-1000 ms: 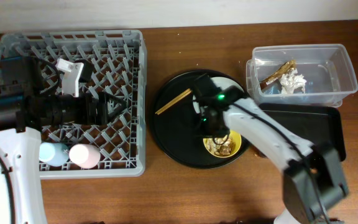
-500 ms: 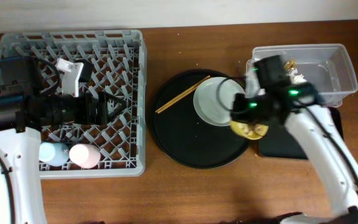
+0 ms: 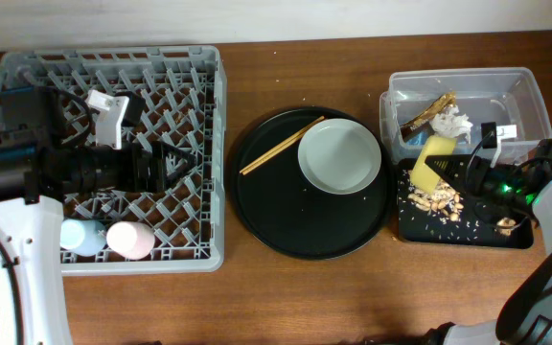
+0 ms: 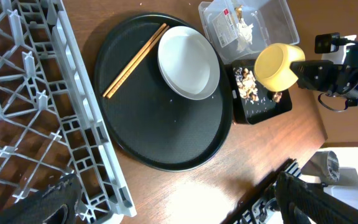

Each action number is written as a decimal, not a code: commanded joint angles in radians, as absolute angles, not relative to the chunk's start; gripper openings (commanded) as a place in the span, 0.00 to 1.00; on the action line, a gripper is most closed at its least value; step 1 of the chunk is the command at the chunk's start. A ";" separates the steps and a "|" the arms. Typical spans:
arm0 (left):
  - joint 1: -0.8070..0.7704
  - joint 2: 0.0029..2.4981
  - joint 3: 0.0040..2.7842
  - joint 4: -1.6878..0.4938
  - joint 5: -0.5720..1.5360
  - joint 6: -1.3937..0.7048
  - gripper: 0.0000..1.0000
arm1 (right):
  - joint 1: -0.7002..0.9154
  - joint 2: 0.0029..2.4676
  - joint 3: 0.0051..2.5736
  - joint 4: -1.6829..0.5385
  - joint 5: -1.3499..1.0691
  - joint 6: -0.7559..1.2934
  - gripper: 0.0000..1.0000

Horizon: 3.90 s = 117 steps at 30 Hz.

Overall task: Sort waste into correct bins and load items into the dishwasher rack
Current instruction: 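Lift the yellow bowl with the right gripper and tip scraps onto black tray, then set the empty yellow bowl back on the round tray and retract right arm, then reach the left gripper to the wooden chopsticks and grasp them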

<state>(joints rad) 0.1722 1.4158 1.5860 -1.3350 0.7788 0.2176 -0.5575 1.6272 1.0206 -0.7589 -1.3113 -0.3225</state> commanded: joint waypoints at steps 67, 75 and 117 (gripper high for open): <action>0.170 1.412 1.598 -1.333 0.796 0.237 0.99 | -0.014 0.006 0.006 -0.067 -0.101 -0.036 0.98; 0.170 1.412 1.598 -1.325 0.803 0.237 0.99 | -0.014 0.006 0.006 -0.067 -0.101 -0.036 0.98; -0.527 2.244 1.628 -0.784 0.127 0.061 0.25 | -0.014 0.006 0.006 -0.067 -0.101 -0.036 0.98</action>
<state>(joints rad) -0.5247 2.1960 1.6119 -0.7124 -0.0193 0.0456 -0.0078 0.0109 0.0139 -0.0669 -0.0963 -0.0483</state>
